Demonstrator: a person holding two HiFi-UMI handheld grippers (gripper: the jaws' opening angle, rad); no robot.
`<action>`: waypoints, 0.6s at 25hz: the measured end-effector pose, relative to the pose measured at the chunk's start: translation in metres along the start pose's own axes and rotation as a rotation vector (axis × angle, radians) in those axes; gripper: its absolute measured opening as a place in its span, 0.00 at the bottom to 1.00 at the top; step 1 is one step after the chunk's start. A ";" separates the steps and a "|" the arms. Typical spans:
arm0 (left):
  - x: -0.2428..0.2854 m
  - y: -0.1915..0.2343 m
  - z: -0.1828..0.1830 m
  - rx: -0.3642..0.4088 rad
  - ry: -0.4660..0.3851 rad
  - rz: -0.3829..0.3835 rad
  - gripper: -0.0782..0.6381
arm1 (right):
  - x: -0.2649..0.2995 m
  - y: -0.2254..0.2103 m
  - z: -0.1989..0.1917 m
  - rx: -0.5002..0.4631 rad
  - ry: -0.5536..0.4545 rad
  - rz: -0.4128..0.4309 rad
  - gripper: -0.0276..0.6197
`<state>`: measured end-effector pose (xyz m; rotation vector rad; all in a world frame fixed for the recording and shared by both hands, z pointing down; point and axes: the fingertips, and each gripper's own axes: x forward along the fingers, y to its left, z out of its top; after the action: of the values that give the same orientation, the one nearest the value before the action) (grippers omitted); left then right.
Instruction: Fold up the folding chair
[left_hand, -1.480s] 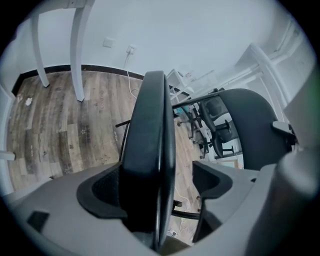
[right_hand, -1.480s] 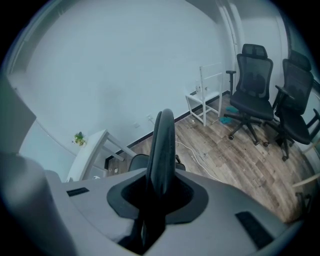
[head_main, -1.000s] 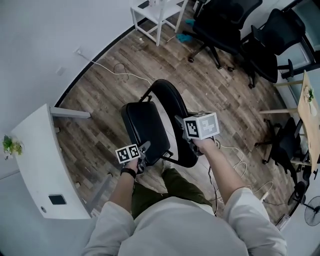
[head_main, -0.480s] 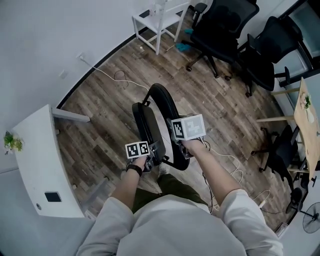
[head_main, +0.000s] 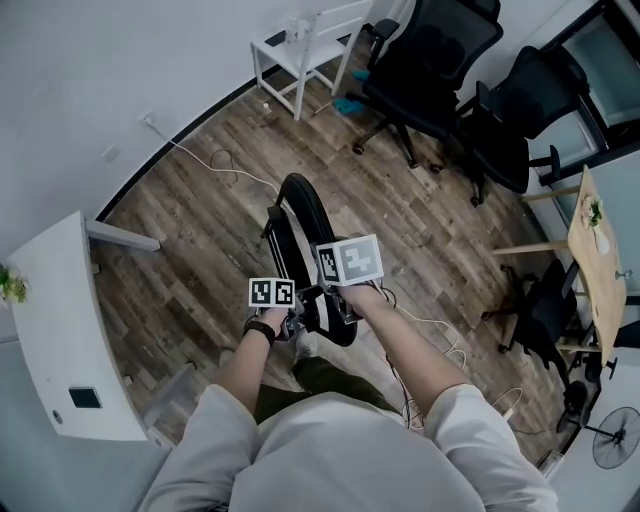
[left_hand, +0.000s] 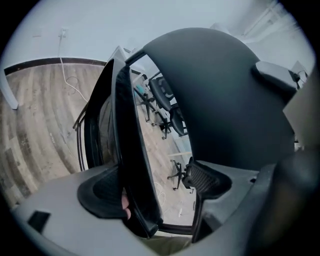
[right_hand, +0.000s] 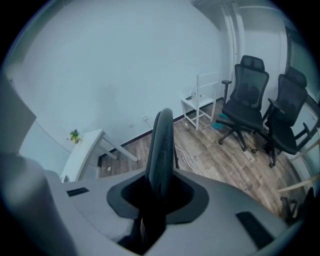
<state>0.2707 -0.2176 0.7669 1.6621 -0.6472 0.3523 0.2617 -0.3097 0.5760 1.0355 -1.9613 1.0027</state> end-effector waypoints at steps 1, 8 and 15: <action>0.002 -0.001 0.000 0.000 0.005 -0.004 0.69 | -0.001 -0.003 0.000 -0.001 0.000 -0.001 0.17; 0.012 -0.008 -0.002 -0.006 0.037 -0.093 0.65 | -0.002 -0.009 -0.004 0.019 0.006 0.016 0.18; 0.017 -0.016 -0.010 0.080 0.177 -0.204 0.65 | -0.004 -0.017 -0.003 0.016 0.018 0.020 0.18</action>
<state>0.2951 -0.2104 0.7654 1.7331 -0.3321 0.3773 0.2793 -0.3125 0.5790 1.0144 -1.9556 1.0364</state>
